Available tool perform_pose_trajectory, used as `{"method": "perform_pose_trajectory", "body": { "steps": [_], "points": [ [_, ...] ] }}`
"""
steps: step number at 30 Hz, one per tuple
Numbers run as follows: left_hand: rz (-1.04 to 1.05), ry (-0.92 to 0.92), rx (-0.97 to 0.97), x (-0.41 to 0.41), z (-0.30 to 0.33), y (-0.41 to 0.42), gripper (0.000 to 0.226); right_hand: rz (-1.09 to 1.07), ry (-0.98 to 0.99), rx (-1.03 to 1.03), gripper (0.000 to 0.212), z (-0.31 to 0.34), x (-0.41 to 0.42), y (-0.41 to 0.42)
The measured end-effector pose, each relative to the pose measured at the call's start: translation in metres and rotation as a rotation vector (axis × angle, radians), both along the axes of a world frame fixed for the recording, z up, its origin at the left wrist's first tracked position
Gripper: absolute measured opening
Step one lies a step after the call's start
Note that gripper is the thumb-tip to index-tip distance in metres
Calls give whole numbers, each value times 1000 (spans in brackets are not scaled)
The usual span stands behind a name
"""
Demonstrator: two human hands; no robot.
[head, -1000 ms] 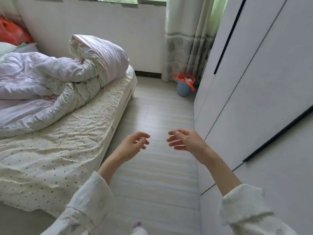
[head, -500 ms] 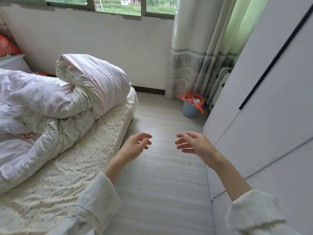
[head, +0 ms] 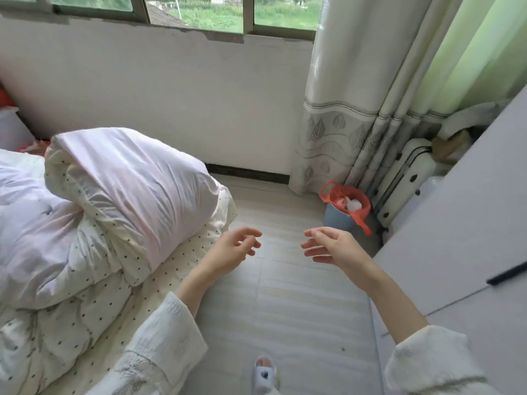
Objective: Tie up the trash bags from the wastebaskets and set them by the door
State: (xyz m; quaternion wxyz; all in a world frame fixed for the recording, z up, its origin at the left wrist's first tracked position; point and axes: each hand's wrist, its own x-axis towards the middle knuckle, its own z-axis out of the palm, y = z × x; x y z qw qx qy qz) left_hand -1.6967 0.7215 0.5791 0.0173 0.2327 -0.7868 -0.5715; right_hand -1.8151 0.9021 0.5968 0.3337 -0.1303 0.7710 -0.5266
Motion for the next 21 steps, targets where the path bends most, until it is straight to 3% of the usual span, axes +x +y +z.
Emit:
{"method": "perform_pose_trajectory", "body": {
  "steps": [21],
  "points": [
    [254,25,64,-357,-5,-409,22,221,6,44,21,7,-387,-440]
  ]
}}
